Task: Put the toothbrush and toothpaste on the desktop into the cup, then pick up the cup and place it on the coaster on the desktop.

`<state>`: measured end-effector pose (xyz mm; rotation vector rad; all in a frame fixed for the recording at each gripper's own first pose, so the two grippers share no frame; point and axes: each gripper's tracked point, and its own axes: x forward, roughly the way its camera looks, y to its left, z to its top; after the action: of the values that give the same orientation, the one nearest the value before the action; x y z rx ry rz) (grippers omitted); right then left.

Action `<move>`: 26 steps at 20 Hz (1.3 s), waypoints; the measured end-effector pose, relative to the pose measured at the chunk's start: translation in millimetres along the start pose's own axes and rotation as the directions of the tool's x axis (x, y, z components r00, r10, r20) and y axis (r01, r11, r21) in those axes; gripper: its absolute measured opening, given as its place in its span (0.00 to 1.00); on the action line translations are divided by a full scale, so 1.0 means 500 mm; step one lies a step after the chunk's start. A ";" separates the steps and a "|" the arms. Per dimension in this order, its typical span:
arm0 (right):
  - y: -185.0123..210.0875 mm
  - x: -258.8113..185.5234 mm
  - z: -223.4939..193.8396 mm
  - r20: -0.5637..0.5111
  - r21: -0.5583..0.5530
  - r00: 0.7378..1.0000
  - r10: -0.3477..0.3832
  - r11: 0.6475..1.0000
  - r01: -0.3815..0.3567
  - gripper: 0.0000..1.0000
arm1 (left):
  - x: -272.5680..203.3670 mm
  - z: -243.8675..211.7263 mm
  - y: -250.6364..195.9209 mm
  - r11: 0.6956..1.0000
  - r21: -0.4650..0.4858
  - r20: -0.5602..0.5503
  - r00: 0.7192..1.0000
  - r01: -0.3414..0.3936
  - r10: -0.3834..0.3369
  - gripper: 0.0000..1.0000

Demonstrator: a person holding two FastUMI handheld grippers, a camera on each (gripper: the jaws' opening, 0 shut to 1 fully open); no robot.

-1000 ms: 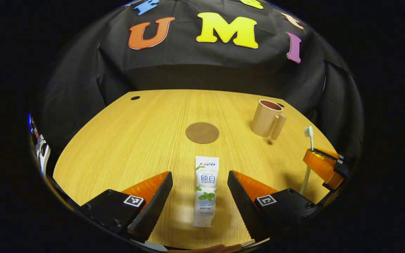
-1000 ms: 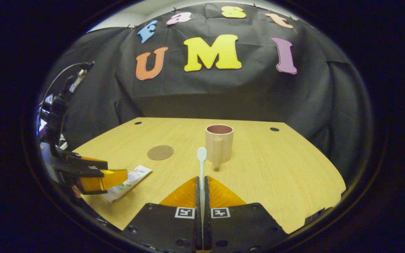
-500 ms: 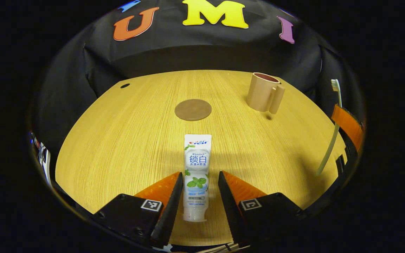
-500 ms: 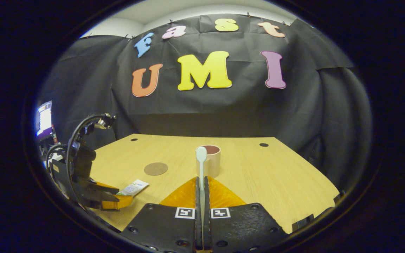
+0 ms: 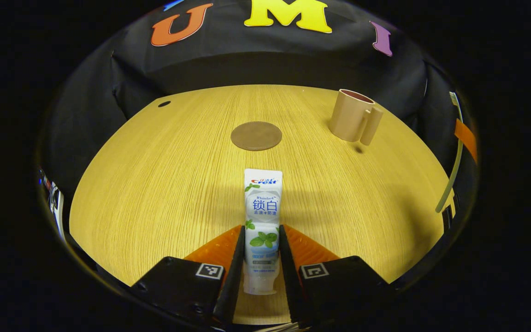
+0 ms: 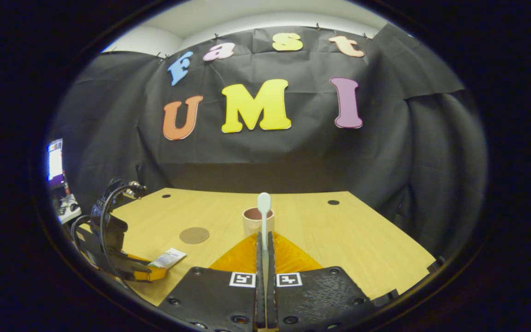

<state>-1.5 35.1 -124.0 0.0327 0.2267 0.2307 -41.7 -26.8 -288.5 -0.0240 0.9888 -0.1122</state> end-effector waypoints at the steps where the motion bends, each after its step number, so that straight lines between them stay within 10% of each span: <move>1: -0.002 0.001 0.008 0.007 0.001 1.000 -0.006 1.000 0.006 0.02 | 0.000 0.001 0.001 1.000 0.001 0.007 1.000 0.003 -0.003 0.45; 9: -0.023 0.009 0.037 0.031 -0.016 0.999 -0.041 0.999 0.042 0.02 | -0.048 0.053 0.027 0.999 -0.040 0.220 0.975 -0.004 0.013 0.42; 26: -0.010 0.057 0.103 0.052 0.003 0.998 -0.037 0.999 0.037 0.02 | -0.228 0.330 -0.072 0.999 0.018 0.565 0.824 0.028 -0.034 0.41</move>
<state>38.3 36.5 -80.5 0.0363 0.1751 0.1922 31.2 -55.6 -100.4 -0.0621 0.3879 -0.1295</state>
